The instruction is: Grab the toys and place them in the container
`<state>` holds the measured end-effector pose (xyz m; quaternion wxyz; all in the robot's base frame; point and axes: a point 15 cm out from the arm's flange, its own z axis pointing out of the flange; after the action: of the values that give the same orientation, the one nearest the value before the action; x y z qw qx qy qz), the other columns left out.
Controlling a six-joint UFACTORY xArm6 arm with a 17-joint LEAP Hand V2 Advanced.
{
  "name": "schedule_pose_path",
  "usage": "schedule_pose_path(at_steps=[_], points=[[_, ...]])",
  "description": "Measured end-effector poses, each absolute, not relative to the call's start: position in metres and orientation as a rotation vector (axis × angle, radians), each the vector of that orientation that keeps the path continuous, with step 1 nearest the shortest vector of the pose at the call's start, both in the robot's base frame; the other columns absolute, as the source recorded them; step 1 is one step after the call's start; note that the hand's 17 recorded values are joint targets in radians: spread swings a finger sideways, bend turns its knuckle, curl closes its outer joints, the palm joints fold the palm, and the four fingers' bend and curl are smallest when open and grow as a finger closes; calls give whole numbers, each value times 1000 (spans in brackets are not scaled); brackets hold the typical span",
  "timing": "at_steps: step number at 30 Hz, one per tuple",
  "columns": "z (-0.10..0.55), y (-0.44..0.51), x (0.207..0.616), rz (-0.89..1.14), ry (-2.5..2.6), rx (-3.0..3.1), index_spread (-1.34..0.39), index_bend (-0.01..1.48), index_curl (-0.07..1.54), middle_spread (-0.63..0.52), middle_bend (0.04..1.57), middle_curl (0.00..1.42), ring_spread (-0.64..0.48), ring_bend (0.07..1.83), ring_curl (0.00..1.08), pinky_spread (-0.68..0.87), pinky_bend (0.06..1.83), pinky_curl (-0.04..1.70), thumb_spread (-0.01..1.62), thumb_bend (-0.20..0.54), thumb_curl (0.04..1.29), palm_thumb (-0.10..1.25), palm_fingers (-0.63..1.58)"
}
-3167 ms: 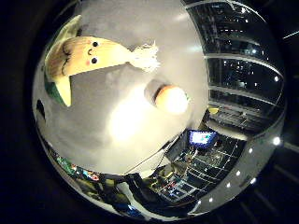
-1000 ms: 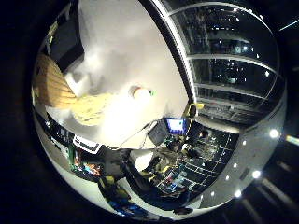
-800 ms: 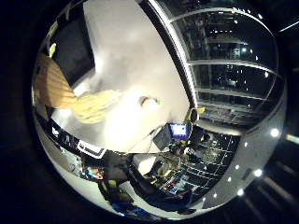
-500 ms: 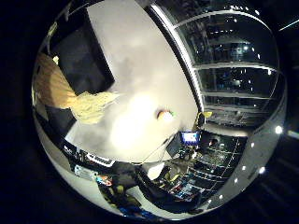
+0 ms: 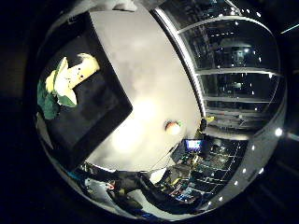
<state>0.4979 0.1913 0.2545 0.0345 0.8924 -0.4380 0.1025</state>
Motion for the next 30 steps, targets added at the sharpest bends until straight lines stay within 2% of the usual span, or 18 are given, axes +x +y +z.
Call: schedule_pose_path(at_steps=[4,10,14,18,24,30], points=[[269,160,508,338,-1395,2728,-484,155,218,69,193,292,178,516,237,429,793,318,843,-30,413,878,-15],[286,66,521,367,-1513,2655,-464,165,244,32,266,324,159,467,226,415,692,276,848,-32,414,861,51],[297,-32,518,383,-1685,2535,-434,152,246,-67,389,356,52,528,235,377,590,239,939,-22,403,848,220],[303,-140,502,395,-1876,2389,-423,154,253,-121,424,361,-15,538,238,349,579,233,975,-27,393,819,250],[249,-275,460,252,-2016,2218,-420,165,262,-121,419,355,-28,517,225,342,569,227,963,-27,390,789,234],[228,-356,479,272,-2023,2195,-418,173,279,-87,360,338,1,458,211,348,549,225,953,-26,393,786,183]])
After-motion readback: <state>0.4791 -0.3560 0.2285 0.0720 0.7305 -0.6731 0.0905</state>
